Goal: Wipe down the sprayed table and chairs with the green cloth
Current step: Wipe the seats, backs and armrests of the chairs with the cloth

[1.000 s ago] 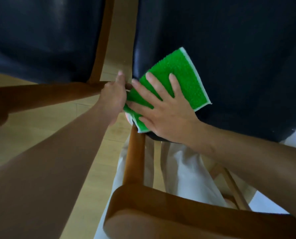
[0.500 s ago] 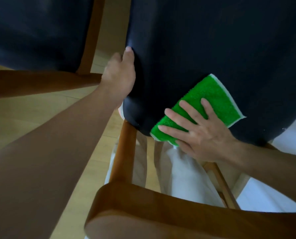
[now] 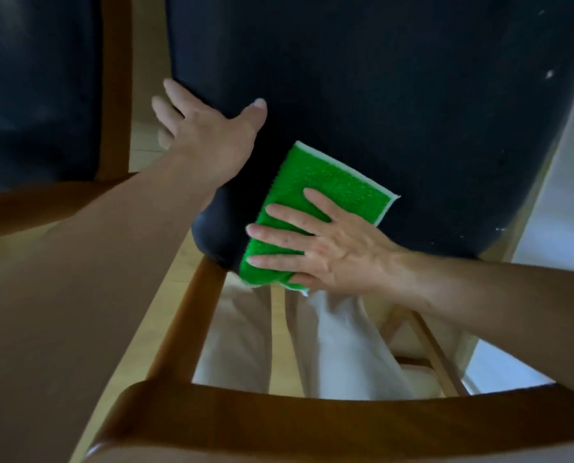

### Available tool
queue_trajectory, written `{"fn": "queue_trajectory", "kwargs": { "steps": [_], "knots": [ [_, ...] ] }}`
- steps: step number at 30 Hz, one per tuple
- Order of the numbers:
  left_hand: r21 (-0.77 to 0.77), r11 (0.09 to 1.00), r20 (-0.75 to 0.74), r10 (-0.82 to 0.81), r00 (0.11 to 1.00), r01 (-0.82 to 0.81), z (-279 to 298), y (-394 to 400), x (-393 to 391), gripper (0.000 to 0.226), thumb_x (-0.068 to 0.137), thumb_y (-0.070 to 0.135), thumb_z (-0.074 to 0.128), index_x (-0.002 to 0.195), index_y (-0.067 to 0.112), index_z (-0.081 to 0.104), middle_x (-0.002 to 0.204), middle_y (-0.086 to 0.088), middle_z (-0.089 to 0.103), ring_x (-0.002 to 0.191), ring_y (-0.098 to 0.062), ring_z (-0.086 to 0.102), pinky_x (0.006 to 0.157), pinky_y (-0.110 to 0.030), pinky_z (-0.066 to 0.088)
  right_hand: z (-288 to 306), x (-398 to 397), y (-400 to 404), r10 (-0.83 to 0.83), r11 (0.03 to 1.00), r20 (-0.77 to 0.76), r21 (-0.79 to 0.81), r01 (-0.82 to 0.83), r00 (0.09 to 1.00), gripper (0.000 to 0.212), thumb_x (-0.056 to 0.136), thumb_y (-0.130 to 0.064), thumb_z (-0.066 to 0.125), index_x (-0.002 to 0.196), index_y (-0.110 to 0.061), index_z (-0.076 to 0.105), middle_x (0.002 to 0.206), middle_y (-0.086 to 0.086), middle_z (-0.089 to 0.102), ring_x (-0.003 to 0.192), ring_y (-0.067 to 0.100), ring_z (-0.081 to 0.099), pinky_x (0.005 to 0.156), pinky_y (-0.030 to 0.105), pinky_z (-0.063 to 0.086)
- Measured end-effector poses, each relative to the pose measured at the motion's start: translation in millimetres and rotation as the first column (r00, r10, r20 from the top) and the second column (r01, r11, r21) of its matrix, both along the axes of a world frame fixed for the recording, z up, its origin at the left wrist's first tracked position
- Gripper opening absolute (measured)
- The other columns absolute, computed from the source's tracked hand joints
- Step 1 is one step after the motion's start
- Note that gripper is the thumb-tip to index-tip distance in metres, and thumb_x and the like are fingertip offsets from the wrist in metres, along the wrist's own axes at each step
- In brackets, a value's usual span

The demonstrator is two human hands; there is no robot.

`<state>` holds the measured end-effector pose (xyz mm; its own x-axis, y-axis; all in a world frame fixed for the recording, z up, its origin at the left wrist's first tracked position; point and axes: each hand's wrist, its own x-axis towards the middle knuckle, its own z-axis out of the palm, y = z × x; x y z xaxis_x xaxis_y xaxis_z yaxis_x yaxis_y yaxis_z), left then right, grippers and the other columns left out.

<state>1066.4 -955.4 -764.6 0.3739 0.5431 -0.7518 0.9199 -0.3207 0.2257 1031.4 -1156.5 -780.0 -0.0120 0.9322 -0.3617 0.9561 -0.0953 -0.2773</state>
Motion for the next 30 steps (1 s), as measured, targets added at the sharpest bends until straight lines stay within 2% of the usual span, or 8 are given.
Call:
{"fn": "queue_trajectory", "kwargs": {
  "steps": [4, 7, 9, 12, 14, 18, 24, 30],
  "knots": [
    [-0.154, 0.981, -0.063, 0.108, 0.992, -0.116, -2, -3, 13, 0.151, 0.050, 0.084, 0.069, 0.147, 0.019, -0.028, 0.160, -0.001, -0.019, 0.147, -0.024, -0.001, 0.114, -0.044, 0.014, 7, 38, -71, -0.008, 0.999, 0.061, -0.050, 0.011, 0.998, 0.066, 0.090, -0.057, 0.048, 0.148, -0.035, 0.024, 0.155, -0.004, 0.015, 0.143, 0.024, 0.013, 0.111, 0.057, 0.009],
    [-0.183, 0.975, -0.068, 0.114, 0.991, -0.124, -7, -4, 15, 0.166, 0.036, 0.075, 0.082, 0.143, 0.020, -0.033, 0.158, -0.003, -0.026, 0.147, -0.023, -0.004, 0.112, -0.043, 0.017, 8, 53, -99, -0.098, 0.987, 0.101, -0.115, 0.109, 0.990, 0.066, 0.091, -0.060, 0.034, 0.149, -0.034, 0.018, 0.154, -0.004, 0.018, 0.142, 0.028, 0.019, 0.111, 0.061, 0.010],
    [-0.150, 0.982, -0.076, 0.102, 0.992, -0.113, -11, -6, 16, 0.171, 0.032, 0.069, 0.087, 0.143, 0.021, -0.034, 0.157, -0.005, -0.026, 0.146, -0.025, -0.004, 0.112, -0.046, 0.018, 7, 42, -95, -0.169, 0.973, 0.130, -0.137, 0.186, 0.977, 0.073, 0.090, -0.062, 0.040, 0.149, -0.032, 0.008, 0.156, 0.001, 0.013, 0.143, 0.030, 0.013, 0.105, 0.068, 0.007],
    [-0.094, 0.991, -0.109, 0.084, 0.991, -0.094, -14, -8, 19, 0.173, 0.030, 0.069, 0.087, 0.142, 0.021, -0.035, 0.157, -0.007, -0.026, 0.146, -0.029, -0.002, 0.113, -0.049, 0.017, 11, 15, -71, -0.312, 0.937, 0.094, -0.135, 0.322, 0.946, 0.086, 0.082, -0.057, 0.056, 0.150, -0.024, 0.015, 0.156, 0.013, 0.008, 0.140, 0.040, 0.007, 0.096, 0.074, 0.004],
    [-0.072, 0.994, -0.126, 0.078, 0.989, -0.088, -15, -8, 20, 0.173, 0.029, 0.071, 0.086, 0.142, 0.020, -0.035, 0.158, -0.009, -0.025, 0.147, -0.029, -0.002, 0.114, -0.051, 0.016, 11, 2, -49, -0.348, 0.925, 0.039, -0.147, 0.350, 0.937, 0.086, 0.085, -0.057, 0.054, 0.150, -0.022, 0.010, 0.157, 0.016, -0.005, 0.139, 0.044, -0.005, 0.095, 0.076, -0.004],
    [-0.041, 0.996, -0.109, 0.074, 0.991, -0.079, -20, -7, 18, 0.177, 0.023, 0.073, 0.084, 0.143, 0.019, -0.034, 0.158, -0.011, -0.024, 0.147, -0.029, -0.003, 0.115, -0.050, 0.015, 6, -22, -4, -0.266, 0.953, -0.083, -0.173, 0.249, 0.960, 0.080, 0.094, -0.058, 0.031, 0.145, -0.028, -0.023, 0.144, 0.008, -0.046, 0.132, 0.039, -0.039, 0.092, 0.070, -0.028],
    [-0.053, 0.995, -0.096, 0.080, 0.992, -0.085, -25, -7, 16, 0.181, 0.016, 0.075, 0.082, 0.142, 0.018, -0.035, 0.156, -0.010, -0.028, 0.146, -0.030, -0.007, 0.114, -0.047, 0.013, 5, 0, -25, -0.086, 0.969, -0.160, -0.242, 0.045, 0.983, 0.076, 0.100, -0.049, 0.034, 0.143, -0.035, -0.027, 0.141, -0.003, -0.052, 0.124, 0.029, -0.053, 0.092, 0.060, -0.039],
    [-0.091, 0.989, -0.124, 0.108, 0.986, -0.119, -24, -8, 19, 0.176, 0.024, 0.070, 0.087, 0.142, 0.020, -0.034, 0.156, -0.005, -0.027, 0.146, -0.029, -0.011, 0.116, -0.046, 0.015, 25, 32, -112, -0.170, 0.850, -0.154, -0.523, 0.066, 0.973, 0.105, 0.097, -0.029, 0.052, 0.126, -0.049, -0.047, 0.136, -0.014, -0.057, 0.118, 0.023, -0.057, 0.084, 0.060, -0.041]
  ]
}}
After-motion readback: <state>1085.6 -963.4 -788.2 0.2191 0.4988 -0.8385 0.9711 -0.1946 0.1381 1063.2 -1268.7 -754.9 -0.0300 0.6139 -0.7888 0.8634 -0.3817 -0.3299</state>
